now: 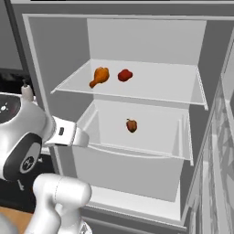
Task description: Place one bell pepper and one chicken drumstick in each tupperware on the nearby counter, to pack two identical lunches.
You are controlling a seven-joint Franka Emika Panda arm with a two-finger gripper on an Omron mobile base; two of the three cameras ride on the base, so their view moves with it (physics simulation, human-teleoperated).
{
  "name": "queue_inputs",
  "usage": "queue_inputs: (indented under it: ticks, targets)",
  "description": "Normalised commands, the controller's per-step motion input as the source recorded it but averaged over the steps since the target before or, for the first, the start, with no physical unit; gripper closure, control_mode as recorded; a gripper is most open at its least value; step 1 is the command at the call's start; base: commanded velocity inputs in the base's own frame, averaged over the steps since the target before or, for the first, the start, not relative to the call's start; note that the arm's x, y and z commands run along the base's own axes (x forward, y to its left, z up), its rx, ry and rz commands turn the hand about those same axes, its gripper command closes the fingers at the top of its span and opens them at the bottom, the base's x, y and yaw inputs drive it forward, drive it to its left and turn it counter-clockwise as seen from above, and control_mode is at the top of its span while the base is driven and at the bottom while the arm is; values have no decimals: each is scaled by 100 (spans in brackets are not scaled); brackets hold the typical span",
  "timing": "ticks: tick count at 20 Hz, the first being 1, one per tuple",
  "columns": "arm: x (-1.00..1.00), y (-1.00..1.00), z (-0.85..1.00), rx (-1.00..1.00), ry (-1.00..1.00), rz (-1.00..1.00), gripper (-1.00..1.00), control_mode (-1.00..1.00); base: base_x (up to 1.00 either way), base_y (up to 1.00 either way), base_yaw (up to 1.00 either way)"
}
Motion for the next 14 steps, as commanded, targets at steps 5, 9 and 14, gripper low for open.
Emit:
queue_inputs:
  ticks: [5,9,14]
  targets:
    - [37,-48,0,3,-3,5,-100,-100,14,-40,0]
    - [96,-63,-2,2,-4,9,-100,-100,0,0,0]
    - [71,-83,-1,2,1,0,-100,-100,0,0,0]
